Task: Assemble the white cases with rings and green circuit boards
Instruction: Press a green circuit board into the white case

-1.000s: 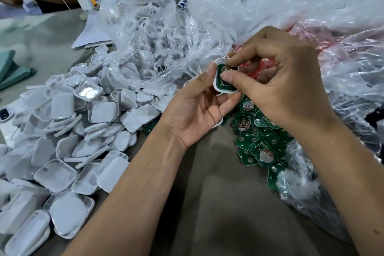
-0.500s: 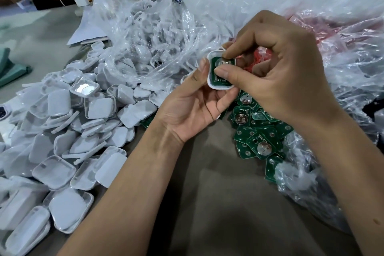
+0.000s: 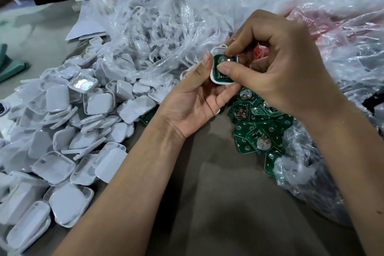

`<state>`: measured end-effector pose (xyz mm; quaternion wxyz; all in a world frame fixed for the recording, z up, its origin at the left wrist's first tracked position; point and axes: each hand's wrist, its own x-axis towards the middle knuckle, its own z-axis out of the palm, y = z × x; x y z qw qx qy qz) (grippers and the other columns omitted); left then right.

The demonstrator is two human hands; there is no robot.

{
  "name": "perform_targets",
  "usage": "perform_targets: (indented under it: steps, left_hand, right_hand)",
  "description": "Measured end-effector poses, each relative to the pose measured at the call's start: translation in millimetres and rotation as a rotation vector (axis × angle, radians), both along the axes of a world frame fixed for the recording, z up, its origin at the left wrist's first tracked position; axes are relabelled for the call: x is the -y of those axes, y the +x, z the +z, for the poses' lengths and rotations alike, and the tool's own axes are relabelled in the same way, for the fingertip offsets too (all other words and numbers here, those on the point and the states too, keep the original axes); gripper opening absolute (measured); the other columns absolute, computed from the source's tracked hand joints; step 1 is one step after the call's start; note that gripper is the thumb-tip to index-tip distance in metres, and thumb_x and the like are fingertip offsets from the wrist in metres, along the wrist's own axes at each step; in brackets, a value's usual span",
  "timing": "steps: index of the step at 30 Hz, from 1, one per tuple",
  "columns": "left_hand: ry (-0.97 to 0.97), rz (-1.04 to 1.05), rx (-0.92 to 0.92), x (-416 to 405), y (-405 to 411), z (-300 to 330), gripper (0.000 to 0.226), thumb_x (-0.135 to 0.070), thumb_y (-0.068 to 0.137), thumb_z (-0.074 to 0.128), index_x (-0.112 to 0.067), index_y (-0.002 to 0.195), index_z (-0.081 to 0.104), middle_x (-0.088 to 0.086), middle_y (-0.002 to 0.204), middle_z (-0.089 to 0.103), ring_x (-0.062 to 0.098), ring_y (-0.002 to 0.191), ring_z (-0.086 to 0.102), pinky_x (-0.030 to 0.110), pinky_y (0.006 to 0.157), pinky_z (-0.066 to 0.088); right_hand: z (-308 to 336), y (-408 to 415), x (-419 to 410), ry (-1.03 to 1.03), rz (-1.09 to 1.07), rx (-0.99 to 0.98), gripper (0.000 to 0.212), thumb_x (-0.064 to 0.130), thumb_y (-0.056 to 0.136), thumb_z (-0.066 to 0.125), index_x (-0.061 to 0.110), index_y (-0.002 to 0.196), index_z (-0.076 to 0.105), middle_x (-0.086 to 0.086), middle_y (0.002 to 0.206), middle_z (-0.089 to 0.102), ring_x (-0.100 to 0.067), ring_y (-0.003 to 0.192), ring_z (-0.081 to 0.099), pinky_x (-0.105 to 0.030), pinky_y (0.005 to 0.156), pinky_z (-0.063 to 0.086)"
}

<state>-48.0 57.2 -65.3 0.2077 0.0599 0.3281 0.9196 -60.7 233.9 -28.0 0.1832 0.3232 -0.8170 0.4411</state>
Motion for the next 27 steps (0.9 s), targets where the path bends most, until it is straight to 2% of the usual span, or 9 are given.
perform_targets:
  steps: [7, 9, 16, 21, 24, 27]
  left_hand:
    - [0.036, 0.027, 0.006, -0.1, -1.5, -1.7, 0.039, -0.019, 0.063, 0.089, -0.003, 0.096, 0.078, 0.015, 0.100, 0.077, 0.023, 0.093, 0.076, 0.032, 0.076, 0.063]
    - [0.053, 0.016, -0.004, 0.3, -1.6, -1.9, 0.038, -0.018, 0.063, 0.090, -0.002, 0.096, 0.078, 0.015, 0.100, 0.077, 0.023, 0.094, 0.077, 0.033, 0.077, 0.063]
    - [0.090, -0.014, -0.007, -1.1, -0.9, -0.9, 0.032, -0.017, 0.071, 0.085, -0.001, 0.098, 0.079, 0.015, 0.102, 0.078, 0.023, 0.096, 0.076, 0.034, 0.082, 0.062]
    - [0.057, 0.010, 0.011, -1.6, -1.5, -0.6, 0.035, -0.019, 0.069, 0.085, -0.001, 0.099, 0.078, 0.016, 0.104, 0.077, 0.024, 0.096, 0.076, 0.034, 0.080, 0.063]
    - [0.049, 0.018, 0.018, -1.2, -2.0, -1.1, 0.043, -0.020, 0.072, 0.085, 0.000, 0.108, 0.074, 0.019, 0.110, 0.075, 0.026, 0.099, 0.075, 0.035, 0.082, 0.063]
    - [0.072, 0.008, 0.017, -1.2, -2.7, -1.2, 0.048, -0.018, 0.069, 0.088, 0.001, 0.111, 0.073, 0.020, 0.112, 0.074, 0.028, 0.102, 0.075, 0.036, 0.082, 0.063]
  right_hand:
    - [1.1, 3.1, 4.4, -0.020, -0.045, -0.042, 0.021, 0.021, 0.089, 0.080, 0.003, 0.092, 0.070, 0.000, 0.095, 0.062, -0.012, 0.074, 0.060, -0.012, 0.061, 0.044]
    - [2.2, 4.1, 4.0, -0.023, -0.037, -0.051, 0.021, 0.020, 0.089, 0.080, 0.002, 0.092, 0.070, 0.001, 0.095, 0.062, -0.011, 0.074, 0.061, -0.011, 0.061, 0.044]
    - [2.4, 2.0, 1.4, -0.039, -0.006, -0.049, 0.022, 0.022, 0.088, 0.082, 0.004, 0.093, 0.071, -0.001, 0.096, 0.064, -0.017, 0.075, 0.063, -0.022, 0.060, 0.052]
    - [0.3, 1.7, 0.4, -0.090, 0.001, -0.045, 0.020, 0.021, 0.087, 0.082, 0.008, 0.096, 0.070, 0.001, 0.088, 0.065, -0.019, 0.074, 0.061, -0.018, 0.061, 0.046]
    - [0.0, 1.8, 1.0, -0.114, -0.002, -0.040, 0.020, 0.022, 0.086, 0.083, 0.009, 0.093, 0.070, -0.002, 0.090, 0.068, -0.023, 0.075, 0.063, -0.030, 0.057, 0.053]
    - [0.3, 3.1, 2.3, -0.149, 0.005, -0.035, 0.018, 0.021, 0.088, 0.082, 0.008, 0.088, 0.070, 0.004, 0.090, 0.066, -0.027, 0.080, 0.067, -0.041, 0.058, 0.058]
